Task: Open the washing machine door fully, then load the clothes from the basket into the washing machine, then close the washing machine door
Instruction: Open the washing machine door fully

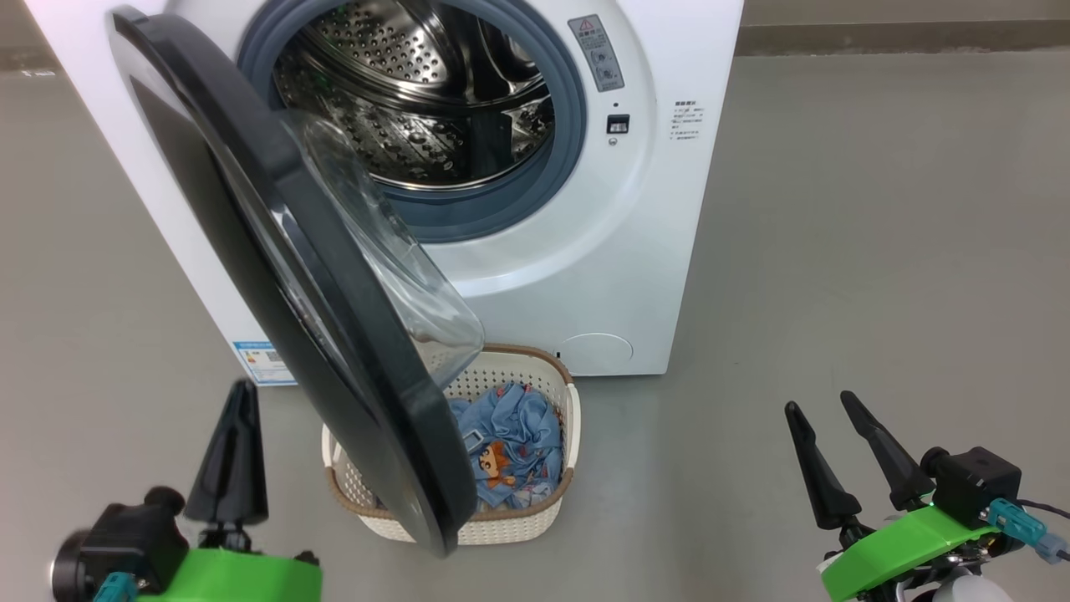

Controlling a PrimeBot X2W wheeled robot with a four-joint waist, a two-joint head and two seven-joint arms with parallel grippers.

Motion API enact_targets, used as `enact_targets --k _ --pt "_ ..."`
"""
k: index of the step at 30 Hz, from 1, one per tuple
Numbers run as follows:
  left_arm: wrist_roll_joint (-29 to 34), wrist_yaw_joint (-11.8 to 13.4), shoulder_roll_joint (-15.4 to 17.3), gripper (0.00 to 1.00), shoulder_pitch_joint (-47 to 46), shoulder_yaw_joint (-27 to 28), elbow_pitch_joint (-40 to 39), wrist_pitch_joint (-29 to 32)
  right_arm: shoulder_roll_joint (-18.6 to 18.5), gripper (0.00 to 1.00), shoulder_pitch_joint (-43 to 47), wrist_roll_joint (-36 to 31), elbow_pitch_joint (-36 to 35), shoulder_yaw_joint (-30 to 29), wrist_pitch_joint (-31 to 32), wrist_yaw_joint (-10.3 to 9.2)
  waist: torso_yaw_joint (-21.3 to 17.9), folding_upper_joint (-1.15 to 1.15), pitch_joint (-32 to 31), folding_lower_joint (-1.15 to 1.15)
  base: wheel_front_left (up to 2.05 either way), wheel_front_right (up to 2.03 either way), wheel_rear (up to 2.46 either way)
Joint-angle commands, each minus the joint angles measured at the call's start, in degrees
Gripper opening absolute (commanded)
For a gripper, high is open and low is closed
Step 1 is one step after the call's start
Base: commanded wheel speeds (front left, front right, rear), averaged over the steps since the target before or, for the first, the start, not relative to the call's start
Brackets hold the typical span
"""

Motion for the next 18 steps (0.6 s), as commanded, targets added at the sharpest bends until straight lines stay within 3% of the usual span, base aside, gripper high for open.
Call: enact_targets --k 1,11,18 --pt "0.57 0.28 0.59 0.00 -2.55 1.34 -3.17 -0.36 -0.09 1.00 -1.10 -0.73 -1.52 1.08 -0.69 0.09 0.08 0.00 -0.03 0.00 0.00 0.00 0.00" --pt "1.29 0.47 0.57 0.00 -3.36 -5.05 -17.32 1.87 0.49 1.00 -1.64 -0.66 -2.04 1.09 -0.69 0.09 0.04 0.00 0.25 0.00 0.00 0.00 0.00" --pt "-0.72 0.80 0.55 0.00 -2.29 -12.81 -20.85 3.80 1.15 1.00 -1.83 -0.69 -2.41 1.39 -0.69 0.09 -1.16 0.00 0.97 0.00 0.00 0.00 0.00"
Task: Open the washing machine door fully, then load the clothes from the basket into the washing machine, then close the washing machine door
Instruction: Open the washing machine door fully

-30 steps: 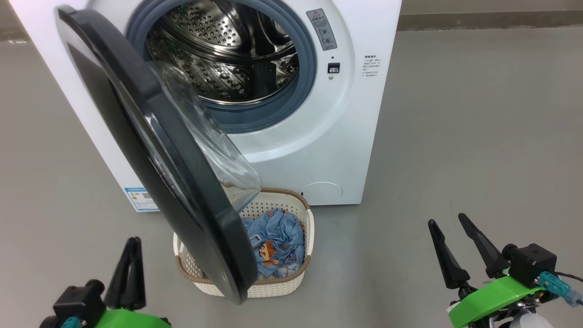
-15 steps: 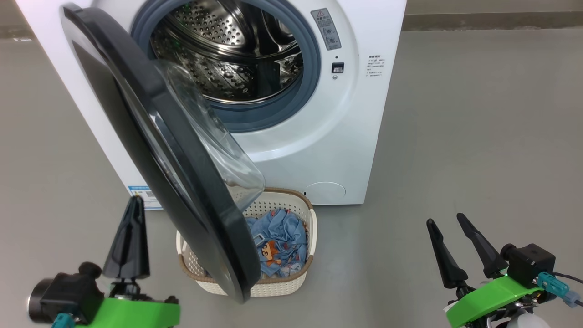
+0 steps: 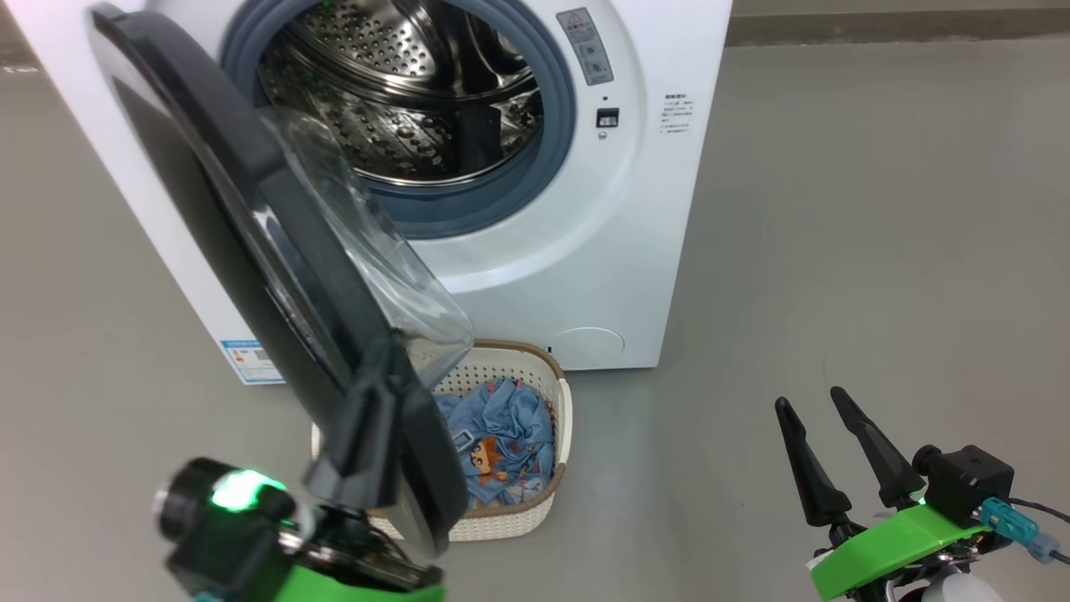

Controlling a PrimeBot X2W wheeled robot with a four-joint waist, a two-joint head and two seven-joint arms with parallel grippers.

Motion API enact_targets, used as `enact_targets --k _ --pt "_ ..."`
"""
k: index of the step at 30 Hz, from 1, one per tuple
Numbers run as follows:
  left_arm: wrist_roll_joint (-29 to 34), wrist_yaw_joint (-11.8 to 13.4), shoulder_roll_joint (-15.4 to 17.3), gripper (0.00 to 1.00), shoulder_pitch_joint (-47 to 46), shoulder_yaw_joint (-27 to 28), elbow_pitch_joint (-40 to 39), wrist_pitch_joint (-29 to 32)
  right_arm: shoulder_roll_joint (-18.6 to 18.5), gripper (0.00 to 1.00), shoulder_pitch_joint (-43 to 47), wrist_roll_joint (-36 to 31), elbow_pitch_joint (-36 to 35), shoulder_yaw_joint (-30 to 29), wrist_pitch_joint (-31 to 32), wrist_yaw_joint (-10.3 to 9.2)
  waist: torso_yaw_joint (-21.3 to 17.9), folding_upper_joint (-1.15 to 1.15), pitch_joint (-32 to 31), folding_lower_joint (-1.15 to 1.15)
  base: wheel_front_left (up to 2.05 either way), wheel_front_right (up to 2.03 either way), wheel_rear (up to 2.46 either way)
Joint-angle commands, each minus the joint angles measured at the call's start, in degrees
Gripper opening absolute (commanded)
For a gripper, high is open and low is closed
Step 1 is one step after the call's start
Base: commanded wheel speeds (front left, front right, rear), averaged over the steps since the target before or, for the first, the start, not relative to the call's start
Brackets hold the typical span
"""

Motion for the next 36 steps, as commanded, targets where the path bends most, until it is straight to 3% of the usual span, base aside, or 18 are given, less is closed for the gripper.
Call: enact_targets --k 1,7,16,28,36 --pt "-0.56 0.46 0.44 0.00 -1.30 0.63 -1.70 0.36 -0.10 1.00 -1.81 -0.66 -1.61 1.45 -0.69 0.09 -0.51 0.00 0.43 0.00 0.00 0.00 0.00" --pt "-2.43 0.71 0.43 0.00 -0.86 -3.38 2.25 0.74 0.45 1.00 -2.55 -0.54 -1.60 1.80 -0.69 0.09 -1.87 0.00 1.59 0.00 0.00 0.00 0.00" --pt "-4.17 0.56 0.43 0.00 -0.85 -3.75 11.92 -0.60 1.08 1.00 -3.46 -0.57 -1.64 1.75 -0.69 0.09 -3.48 0.00 2.97 0.00 0.00 0.00 0.00" --pt "-7.23 1.51 0.57 0.00 -2.09 -2.13 20.35 -2.22 1.19 1.00 -3.80 -0.77 -1.67 1.60 -0.69 0.09 -4.12 0.00 3.62 0.00 0.00 0.00 0.00" --pt "-8.01 2.39 1.98 0.00 -2.58 0.48 21.75 -2.71 1.32 1.00 -3.35 -0.98 -1.07 1.88 -0.69 0.09 -1.89 0.00 2.88 0.00 0.00 0.00 0.00"
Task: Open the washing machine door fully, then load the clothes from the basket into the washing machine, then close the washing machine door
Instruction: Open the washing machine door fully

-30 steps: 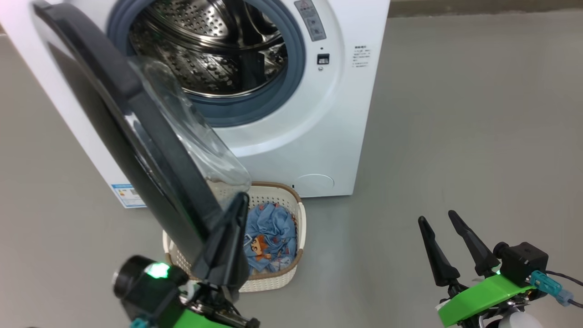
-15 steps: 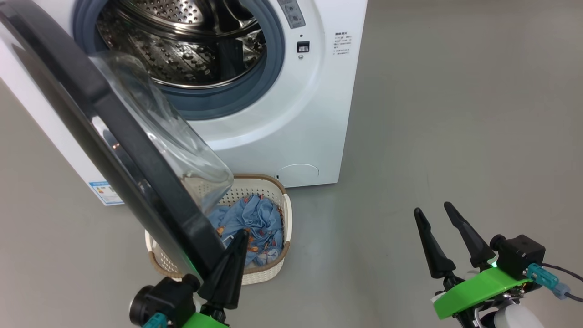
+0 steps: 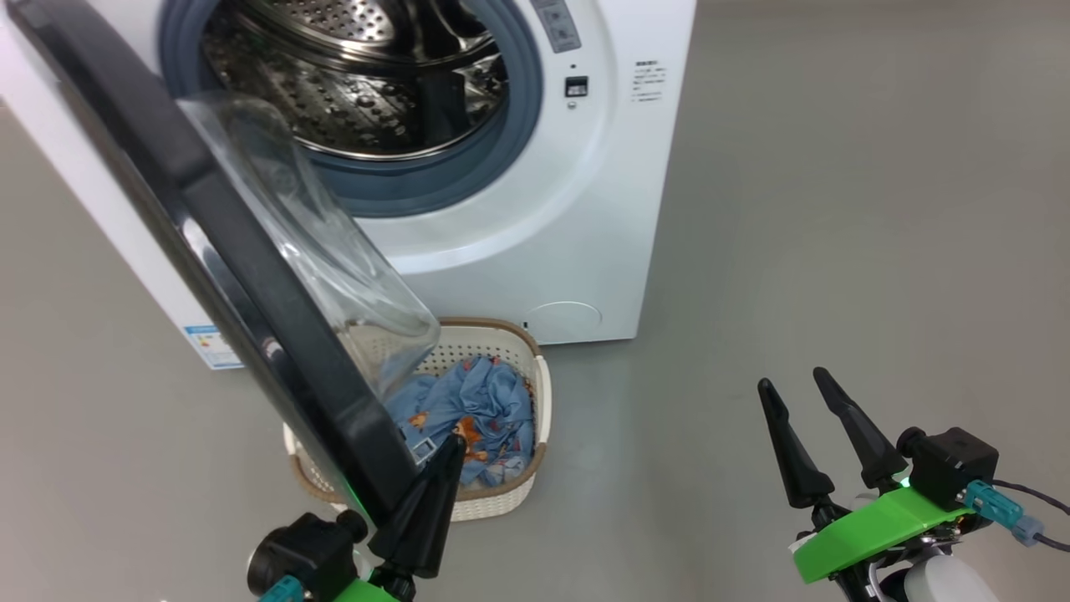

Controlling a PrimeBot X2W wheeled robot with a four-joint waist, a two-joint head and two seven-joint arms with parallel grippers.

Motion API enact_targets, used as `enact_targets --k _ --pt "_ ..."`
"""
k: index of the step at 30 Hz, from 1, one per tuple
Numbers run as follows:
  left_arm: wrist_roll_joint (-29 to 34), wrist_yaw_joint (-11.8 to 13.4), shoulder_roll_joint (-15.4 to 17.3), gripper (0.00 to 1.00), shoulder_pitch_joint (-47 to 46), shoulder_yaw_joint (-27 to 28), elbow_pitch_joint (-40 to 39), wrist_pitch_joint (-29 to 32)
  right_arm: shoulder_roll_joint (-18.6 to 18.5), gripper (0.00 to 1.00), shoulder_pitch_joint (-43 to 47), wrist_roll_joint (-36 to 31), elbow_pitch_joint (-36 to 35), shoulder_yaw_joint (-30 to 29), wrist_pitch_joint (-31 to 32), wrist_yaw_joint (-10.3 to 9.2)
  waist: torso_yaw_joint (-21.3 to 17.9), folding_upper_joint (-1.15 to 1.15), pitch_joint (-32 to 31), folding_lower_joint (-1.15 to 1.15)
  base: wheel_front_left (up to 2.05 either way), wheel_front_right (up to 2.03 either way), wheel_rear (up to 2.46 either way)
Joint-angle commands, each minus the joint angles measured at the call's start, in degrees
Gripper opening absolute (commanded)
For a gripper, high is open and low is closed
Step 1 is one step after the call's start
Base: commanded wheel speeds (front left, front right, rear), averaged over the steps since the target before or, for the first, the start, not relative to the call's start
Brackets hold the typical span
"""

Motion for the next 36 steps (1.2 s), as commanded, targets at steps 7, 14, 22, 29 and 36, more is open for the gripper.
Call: enact_targets --k 7,14,22,29,36 --pt "-0.92 1.82 2.53 0.00 -1.89 4.26 -0.85 0.26 -0.08 1.00 -0.78 -0.42 -0.60 1.45 -0.69 0.09 4.68 0.00 -0.84 0.00 0.00 0.00 0.00" --pt "-0.92 2.58 3.25 0.00 -0.93 4.29 -1.36 0.99 -0.15 1.00 -0.07 -0.43 -0.34 0.41 -0.69 0.09 7.92 0.00 -1.39 0.00 0.00 0.00 0.00" --pt "-1.11 3.58 4.07 0.00 0.22 4.71 -2.19 1.97 0.32 1.00 0.33 -0.50 -0.37 0.12 -0.69 0.09 10.73 0.00 -1.72 0.00 0.00 0.00 0.00" --pt "-1.72 5.48 5.00 0.00 1.11 6.40 -3.01 3.37 0.56 1.00 0.59 -0.60 -0.44 -0.36 -0.69 0.09 13.67 0.00 -1.93 0.00 0.00 0.00 0.00" --pt "-2.85 7.53 6.72 0.00 1.59 9.41 -3.58 5.22 0.89 1.00 0.30 -0.87 -0.66 -0.45 -0.69 0.09 15.96 0.00 -1.58 0.00 0.00 0.00 0.00"
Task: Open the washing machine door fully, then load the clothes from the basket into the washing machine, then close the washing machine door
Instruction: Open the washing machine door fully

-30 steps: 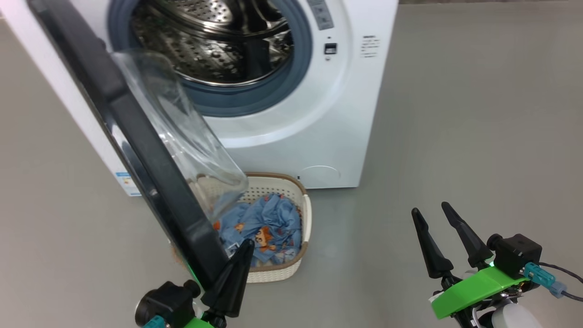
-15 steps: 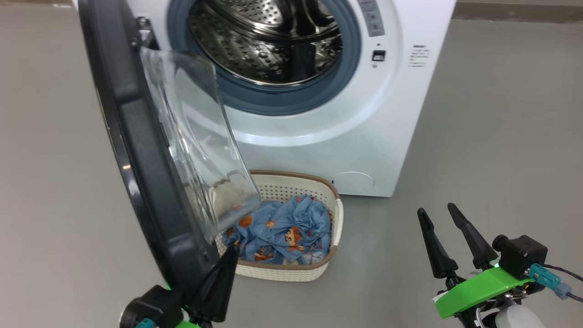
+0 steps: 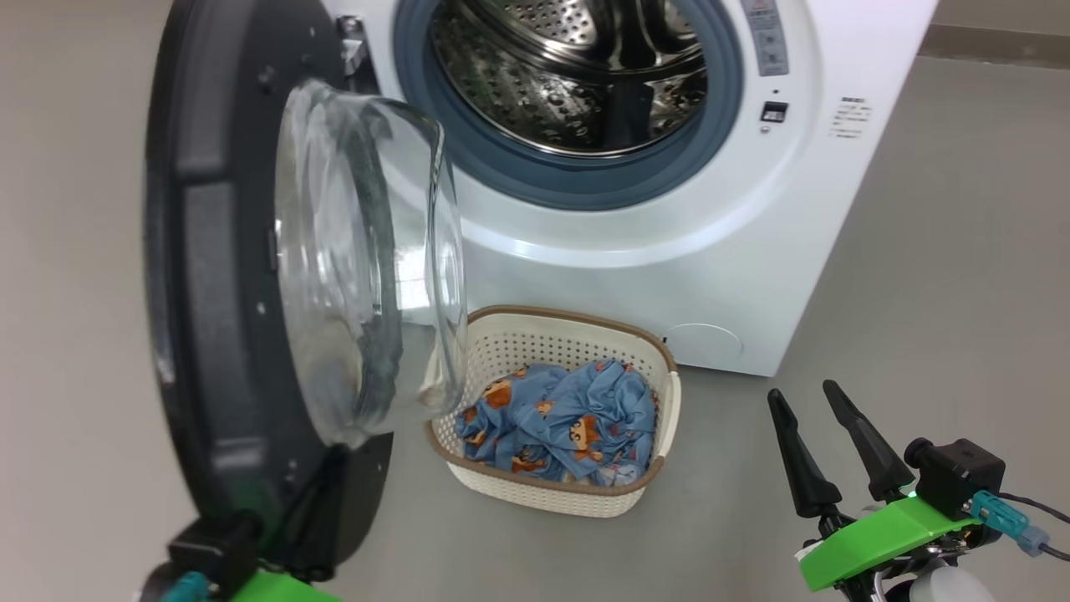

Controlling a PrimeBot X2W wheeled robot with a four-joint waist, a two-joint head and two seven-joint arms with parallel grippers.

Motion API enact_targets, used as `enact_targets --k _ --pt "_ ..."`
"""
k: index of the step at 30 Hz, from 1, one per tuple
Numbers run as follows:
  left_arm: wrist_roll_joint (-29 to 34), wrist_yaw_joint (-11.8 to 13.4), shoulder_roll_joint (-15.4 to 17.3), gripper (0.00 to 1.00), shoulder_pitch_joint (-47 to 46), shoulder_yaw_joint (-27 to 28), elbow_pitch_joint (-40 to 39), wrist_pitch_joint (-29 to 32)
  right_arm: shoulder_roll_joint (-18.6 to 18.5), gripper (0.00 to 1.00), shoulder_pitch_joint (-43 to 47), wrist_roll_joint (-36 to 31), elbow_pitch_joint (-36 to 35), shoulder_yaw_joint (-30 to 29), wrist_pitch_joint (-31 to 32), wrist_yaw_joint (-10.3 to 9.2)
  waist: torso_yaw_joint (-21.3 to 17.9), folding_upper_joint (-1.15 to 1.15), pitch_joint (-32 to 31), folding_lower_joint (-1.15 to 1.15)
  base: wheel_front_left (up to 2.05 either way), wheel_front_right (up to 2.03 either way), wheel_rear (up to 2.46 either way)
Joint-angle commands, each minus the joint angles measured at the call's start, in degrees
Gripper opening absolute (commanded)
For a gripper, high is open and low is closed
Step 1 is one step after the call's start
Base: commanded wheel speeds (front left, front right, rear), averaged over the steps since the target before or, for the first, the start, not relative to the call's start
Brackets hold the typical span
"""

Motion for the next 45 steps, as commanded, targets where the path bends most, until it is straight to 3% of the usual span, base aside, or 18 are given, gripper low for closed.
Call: enact_targets --k 1,12,23,31,45 --pt "-0.48 1.15 2.03 0.00 -1.16 3.75 -1.51 0.14 0.20 1.00 -0.89 -0.85 -1.54 1.07 -0.69 0.09 0.75 0.00 0.33 0.00 0.00 0.00 0.00" --pt "-2.53 4.35 6.60 0.00 -1.15 10.13 -2.01 4.39 1.66 1.00 -1.23 -0.64 -1.88 0.24 -0.69 0.09 2.80 0.00 1.26 0.00 0.00 0.00 0.00" --pt "-4.39 4.17 12.75 0.00 -6.83 15.90 3.48 5.75 2.23 1.00 -3.74 -1.33 -2.59 -1.13 -0.69 0.09 4.68 0.00 5.75 0.00 0.00 0.00 0.00" --pt "-4.47 3.49 17.15 0.00 -13.20 18.08 11.64 5.79 2.53 1.00 -5.82 -1.69 -2.55 -1.44 -0.69 0.09 5.45 0.00 8.19 0.00 0.00 0.00 0.00" --pt "-4.92 -1.24 24.05 0.00 -26.23 18.45 29.51 4.16 1.97 1.00 -8.68 -1.96 -2.26 -1.53 -0.69 0.09 5.68 0.00 11.27 0.00 0.00 0.00 0.00"
